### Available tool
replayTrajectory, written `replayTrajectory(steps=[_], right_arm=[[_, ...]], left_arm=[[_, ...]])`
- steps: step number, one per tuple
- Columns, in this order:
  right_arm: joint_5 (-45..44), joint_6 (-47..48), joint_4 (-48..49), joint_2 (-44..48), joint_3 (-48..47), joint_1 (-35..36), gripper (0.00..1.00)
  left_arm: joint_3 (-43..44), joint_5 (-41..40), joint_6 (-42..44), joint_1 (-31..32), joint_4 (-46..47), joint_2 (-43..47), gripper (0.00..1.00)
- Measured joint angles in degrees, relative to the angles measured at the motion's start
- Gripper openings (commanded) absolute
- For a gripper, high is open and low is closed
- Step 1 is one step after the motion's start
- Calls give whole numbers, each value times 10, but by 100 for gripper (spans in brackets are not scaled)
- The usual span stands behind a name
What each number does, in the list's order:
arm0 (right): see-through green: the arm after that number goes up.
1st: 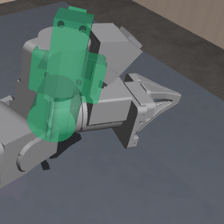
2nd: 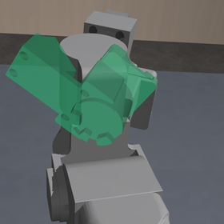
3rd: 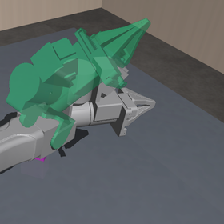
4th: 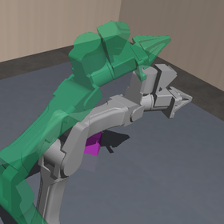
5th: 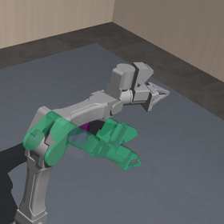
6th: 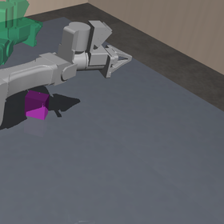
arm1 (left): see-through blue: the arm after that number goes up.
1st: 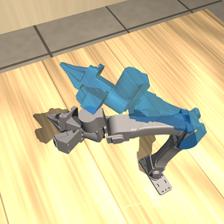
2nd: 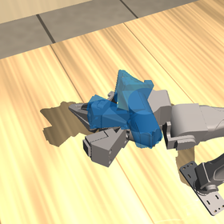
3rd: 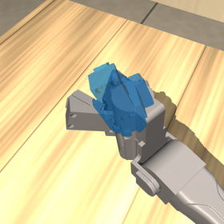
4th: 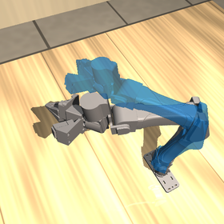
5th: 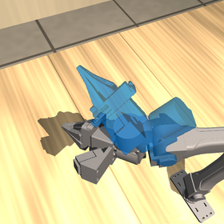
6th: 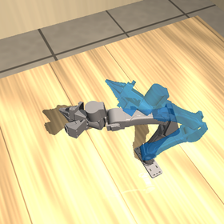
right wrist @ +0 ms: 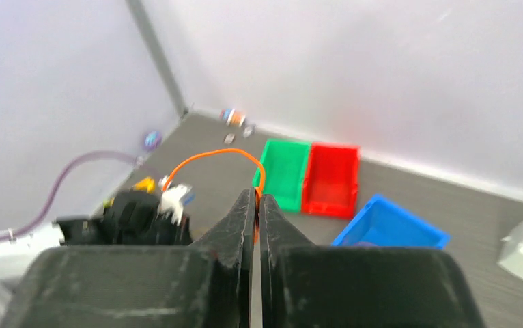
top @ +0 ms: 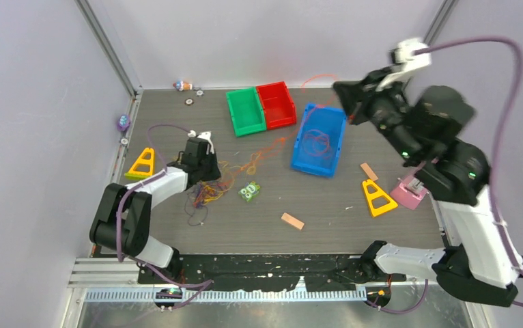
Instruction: Untangle the cables
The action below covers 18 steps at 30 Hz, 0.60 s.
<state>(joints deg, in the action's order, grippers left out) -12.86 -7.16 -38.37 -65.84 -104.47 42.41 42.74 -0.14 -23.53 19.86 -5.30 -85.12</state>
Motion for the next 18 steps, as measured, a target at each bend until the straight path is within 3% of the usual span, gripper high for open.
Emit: replayTrajectory(steps=[7,13,15,18], right_arm=[[-144,27,-7,53,-92,0,5],[-204,35,-13,78,-59,0,5],[-205,34,-23,78,-28,0,5],[-202,31,-43,75,16,0,5]], left_arm=[[-43,80,-51,-81,27,-13,0],[-97,76,-61,-81,49,81,0],[-109,75,-60,-81,60,113,12],[-138,99,-49,-79,102,162,47]])
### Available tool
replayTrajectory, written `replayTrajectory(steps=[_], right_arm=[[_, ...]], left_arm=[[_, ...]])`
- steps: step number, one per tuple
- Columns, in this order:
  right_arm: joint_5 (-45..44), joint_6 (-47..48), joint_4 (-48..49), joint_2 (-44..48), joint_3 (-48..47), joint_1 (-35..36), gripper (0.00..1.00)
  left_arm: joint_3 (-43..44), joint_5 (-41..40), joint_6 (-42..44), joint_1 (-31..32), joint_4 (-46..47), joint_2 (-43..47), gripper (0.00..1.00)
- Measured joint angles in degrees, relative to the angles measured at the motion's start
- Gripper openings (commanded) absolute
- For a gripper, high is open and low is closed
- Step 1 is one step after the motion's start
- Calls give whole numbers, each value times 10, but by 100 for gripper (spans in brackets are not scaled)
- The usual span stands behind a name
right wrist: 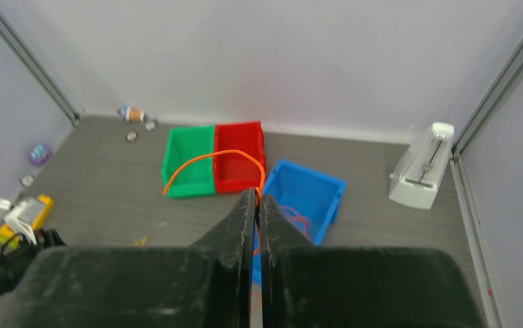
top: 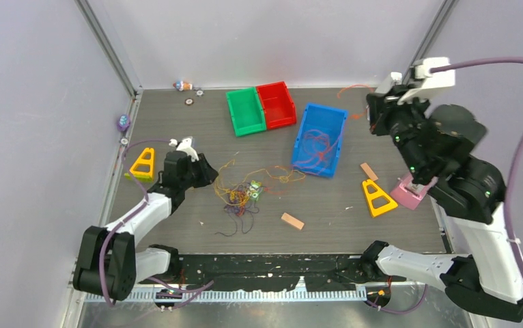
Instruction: Untangle the cables
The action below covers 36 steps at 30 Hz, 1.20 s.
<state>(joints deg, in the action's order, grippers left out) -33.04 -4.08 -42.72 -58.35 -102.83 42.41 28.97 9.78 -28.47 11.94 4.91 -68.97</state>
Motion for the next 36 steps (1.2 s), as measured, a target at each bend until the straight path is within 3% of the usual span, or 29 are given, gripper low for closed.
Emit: replayTrajectory(steps=[2,6,10,22,25,27,28,30,36], right_arm=[[5,-4,-13,-2,22,0,5],[14,-6,-35,-14,47,0,5],[16,-6,-44,-13,48,0,6],[16,-6,-54,1,48,0,5],[14,-7,-55,1,49,0,6],[11,-7,-55,1,52,0,5],[10,-8,-55,1,54,0,5],[5,-9,-54,1,62,0,5],[-23,-38,-49,7,153,-3,5]], left_arm=[[-11,13,10,9,18,19,61],[-10,18,47,66,29,32,68],[22,8,80,116,-4,9,69],[178,-30,109,151,-183,-183,62],[198,-36,109,151,-222,-211,57],[217,-36,109,151,-241,-231,45],[224,-34,109,151,-243,-237,34],[230,-27,106,151,-246,-246,1],[206,-11,94,129,-239,-227,0]])
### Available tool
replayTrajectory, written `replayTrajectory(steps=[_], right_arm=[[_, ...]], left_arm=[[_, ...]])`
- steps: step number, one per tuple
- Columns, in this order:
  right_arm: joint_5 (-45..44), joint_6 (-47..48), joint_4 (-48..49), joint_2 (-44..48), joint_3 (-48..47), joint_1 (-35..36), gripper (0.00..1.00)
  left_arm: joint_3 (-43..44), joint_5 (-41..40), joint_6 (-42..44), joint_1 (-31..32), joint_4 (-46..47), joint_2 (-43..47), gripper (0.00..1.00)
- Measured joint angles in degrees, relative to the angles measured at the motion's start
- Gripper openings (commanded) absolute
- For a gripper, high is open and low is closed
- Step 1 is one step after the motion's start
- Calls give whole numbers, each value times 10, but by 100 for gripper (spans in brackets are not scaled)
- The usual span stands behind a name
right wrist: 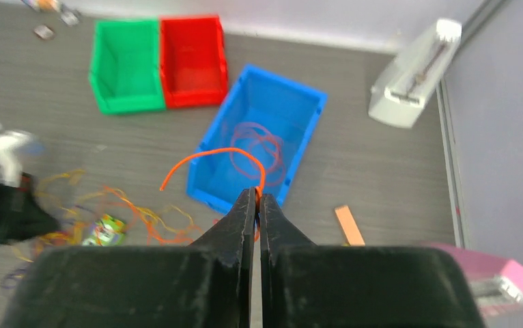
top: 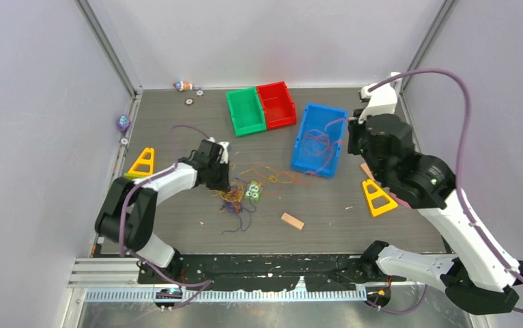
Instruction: Untangle the cables
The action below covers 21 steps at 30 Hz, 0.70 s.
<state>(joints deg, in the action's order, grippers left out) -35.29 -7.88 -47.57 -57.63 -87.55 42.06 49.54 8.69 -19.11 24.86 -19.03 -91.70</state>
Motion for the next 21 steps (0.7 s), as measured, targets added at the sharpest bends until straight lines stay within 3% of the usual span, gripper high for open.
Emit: replayTrajectory(steps=[5,9,12,15,20,21], right_arm=[[-23,-49,-3,-1,114,-38,5],[-14,-114,6,19,199,-165,5],[8,-161,15,66,270,-281,5],[21,-194,18,94,299,-349,5],[75,-212,49,92,326,-371,7],[88,-212,55,89,332,-371,14]], left_arm=[[-109,-12,-41,-83,48,142,0],[-187,-57,-91,-153,87,265,0],[-220,-113,-128,-167,94,324,0],[-245,-175,-167,-173,92,376,0],[-269,-230,-198,-178,94,428,0],[-271,-233,-199,-178,96,430,0]])
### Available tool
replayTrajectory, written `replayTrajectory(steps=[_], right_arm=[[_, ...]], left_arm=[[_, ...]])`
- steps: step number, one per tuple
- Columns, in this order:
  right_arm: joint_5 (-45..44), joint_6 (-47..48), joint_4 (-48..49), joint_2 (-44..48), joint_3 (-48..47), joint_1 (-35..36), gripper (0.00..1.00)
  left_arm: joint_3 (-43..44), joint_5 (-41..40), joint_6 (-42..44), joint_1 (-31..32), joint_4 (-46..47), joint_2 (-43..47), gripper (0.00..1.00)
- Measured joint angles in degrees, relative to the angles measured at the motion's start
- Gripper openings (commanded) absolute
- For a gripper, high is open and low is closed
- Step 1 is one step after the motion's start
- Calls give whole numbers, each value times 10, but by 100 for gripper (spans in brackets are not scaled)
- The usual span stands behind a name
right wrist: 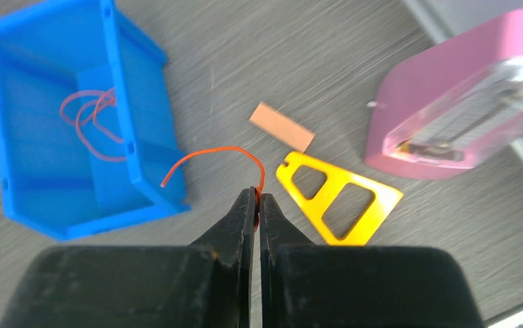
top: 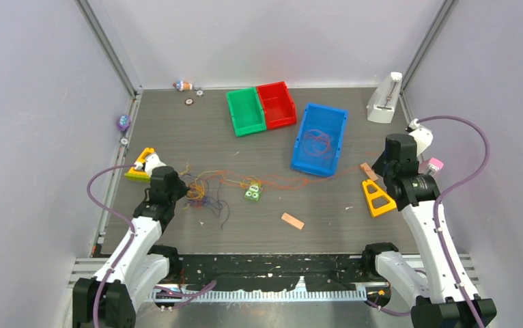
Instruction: Untangle the cables
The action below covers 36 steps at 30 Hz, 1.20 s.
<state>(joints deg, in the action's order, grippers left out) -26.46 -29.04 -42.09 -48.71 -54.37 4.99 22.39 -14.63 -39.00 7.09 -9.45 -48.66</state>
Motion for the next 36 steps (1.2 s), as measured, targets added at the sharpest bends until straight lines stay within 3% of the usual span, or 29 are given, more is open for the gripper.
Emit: replayTrajectory(steps=[1,2,4,7,11,17,29,36], right_arm=[[23,2,9,-2,11,0,28],[40,4,14,-3,20,0,70],[74,6,19,-2,38,0,100],[116,21,23,12,66,0,95],[151,27,24,36,90,33,99],[132,21,63,25,121,242,87],[182,80,199,-257,94,442,99],[164,76,245,-348,22,480,100]], left_arm=[[-1,-1,0,0,2,0,0],[-2,0,1,0,3,0,0],[-2,4,5,0,6,0,0],[-2,14,11,0,19,-3,0],[-2,34,20,0,37,-15,0],[-2,56,25,0,45,-28,0],[-2,78,37,0,60,-32,0],[-2,84,37,0,61,-35,0]])
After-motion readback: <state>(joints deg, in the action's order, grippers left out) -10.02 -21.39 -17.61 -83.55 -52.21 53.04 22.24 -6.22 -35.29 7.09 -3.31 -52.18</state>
